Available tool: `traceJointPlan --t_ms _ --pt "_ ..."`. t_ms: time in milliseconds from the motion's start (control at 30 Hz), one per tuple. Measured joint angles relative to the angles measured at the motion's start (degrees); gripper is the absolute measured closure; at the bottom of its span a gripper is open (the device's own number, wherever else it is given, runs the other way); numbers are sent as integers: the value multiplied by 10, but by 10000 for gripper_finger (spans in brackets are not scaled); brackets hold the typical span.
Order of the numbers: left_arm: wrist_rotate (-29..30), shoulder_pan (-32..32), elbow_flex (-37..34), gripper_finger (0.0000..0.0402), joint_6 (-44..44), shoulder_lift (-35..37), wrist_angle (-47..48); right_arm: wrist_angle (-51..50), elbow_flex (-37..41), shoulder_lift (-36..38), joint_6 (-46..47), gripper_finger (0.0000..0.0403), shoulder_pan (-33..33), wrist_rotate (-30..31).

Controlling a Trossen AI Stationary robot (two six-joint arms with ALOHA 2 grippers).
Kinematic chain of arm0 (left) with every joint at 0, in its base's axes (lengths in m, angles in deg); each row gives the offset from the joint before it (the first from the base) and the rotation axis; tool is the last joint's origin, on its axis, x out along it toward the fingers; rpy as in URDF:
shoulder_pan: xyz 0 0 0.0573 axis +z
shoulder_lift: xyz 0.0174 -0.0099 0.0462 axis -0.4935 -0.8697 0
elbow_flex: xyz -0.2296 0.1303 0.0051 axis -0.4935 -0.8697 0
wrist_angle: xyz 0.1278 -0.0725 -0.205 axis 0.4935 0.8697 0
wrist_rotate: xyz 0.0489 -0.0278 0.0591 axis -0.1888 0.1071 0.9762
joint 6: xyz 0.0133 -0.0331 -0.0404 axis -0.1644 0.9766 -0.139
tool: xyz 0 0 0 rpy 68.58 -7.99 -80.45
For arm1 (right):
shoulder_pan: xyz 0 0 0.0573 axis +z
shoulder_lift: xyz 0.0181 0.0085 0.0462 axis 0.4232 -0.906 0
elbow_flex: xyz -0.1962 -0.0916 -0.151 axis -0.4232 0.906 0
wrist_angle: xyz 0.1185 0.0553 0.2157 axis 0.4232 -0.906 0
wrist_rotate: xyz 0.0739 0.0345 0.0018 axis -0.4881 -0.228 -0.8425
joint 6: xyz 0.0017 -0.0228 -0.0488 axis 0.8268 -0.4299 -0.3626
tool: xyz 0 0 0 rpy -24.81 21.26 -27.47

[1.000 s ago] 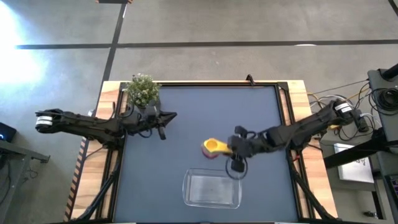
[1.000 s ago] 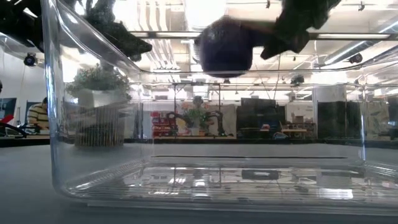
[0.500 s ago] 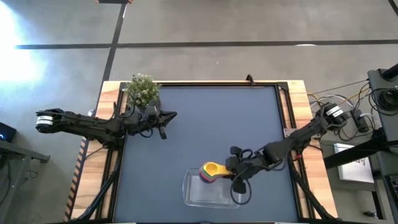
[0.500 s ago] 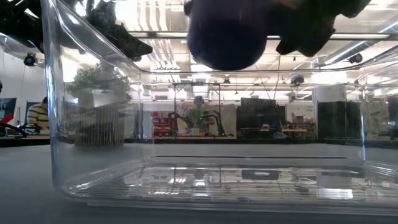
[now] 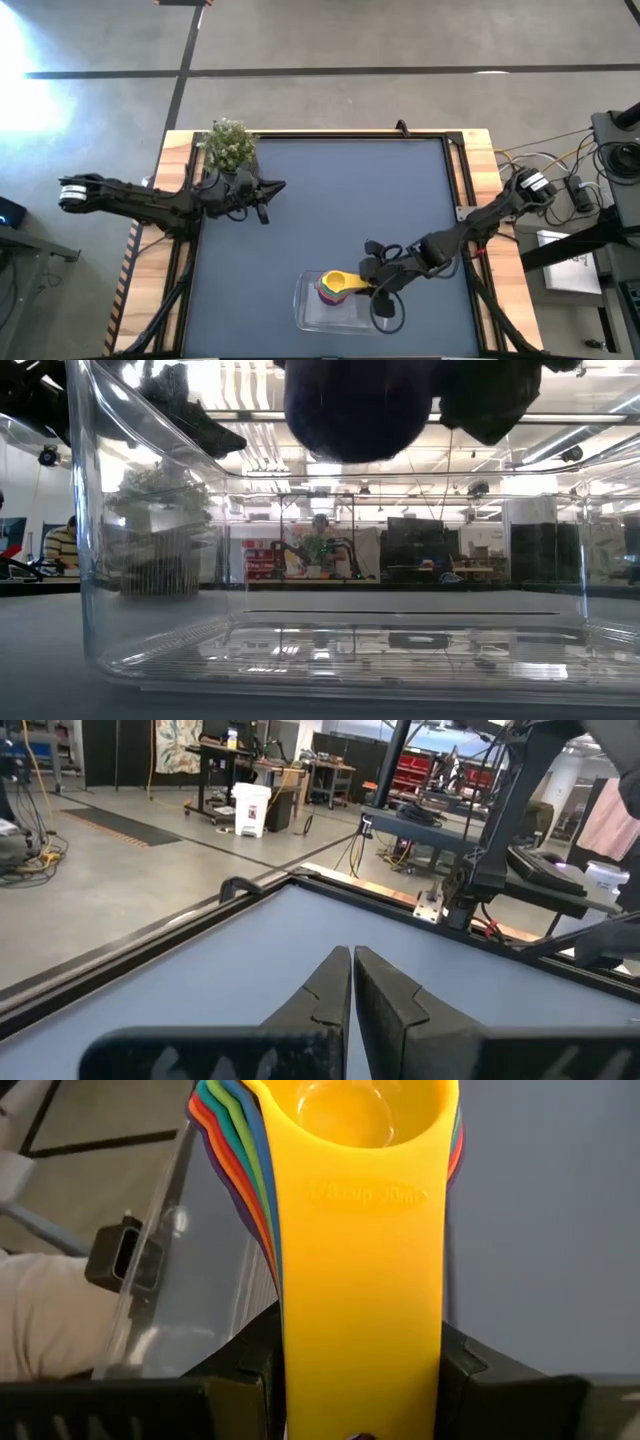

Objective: Nest measuring cups in basket
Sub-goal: Put the stacked measuring cups into the transparent bin

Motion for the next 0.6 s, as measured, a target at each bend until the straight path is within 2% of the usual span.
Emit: traceJointPlan --t_ms 367,600 --pt "0 0 2 402 -1 -58 -50 -8 -43 -95 -20 274 9 -30" --pt "0 0 2 402 -7 -62 -64 -74 -91 -146 -31 274 8 -8"
